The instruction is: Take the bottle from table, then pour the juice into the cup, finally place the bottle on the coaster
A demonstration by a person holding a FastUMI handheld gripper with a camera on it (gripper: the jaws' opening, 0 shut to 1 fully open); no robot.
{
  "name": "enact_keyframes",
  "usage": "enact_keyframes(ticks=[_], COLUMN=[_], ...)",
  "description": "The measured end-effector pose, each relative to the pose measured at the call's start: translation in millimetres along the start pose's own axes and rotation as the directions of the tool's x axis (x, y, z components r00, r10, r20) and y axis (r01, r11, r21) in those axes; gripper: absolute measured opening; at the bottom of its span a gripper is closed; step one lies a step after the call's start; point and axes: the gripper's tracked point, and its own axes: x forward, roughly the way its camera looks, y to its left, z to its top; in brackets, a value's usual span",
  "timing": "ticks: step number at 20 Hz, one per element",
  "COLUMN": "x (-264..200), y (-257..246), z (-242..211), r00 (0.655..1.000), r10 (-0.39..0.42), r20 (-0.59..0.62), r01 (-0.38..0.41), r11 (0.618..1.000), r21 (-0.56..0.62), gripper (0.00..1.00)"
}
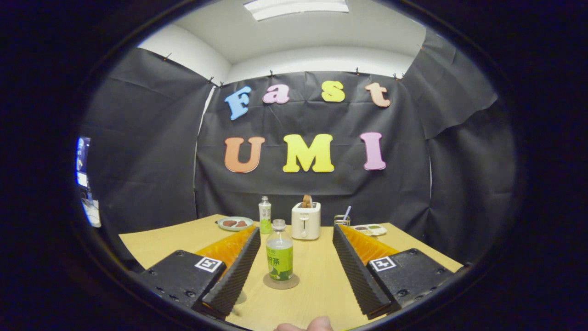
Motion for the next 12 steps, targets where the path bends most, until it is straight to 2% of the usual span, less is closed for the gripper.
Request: enact_keyframes(ticks=[7, 12], x=[-50.5, -85.3], y=[-23.8, -25.0], z=[-6.4, -19.4], r00=[0.997, 0.996], r10=[-0.075, -0.085], r20=[0.018, 0.008], r01=[0.076, 0.085], r11=[0.995, 0.995], r21=[-0.067, -0.059], gripper=[1.0, 1.0])
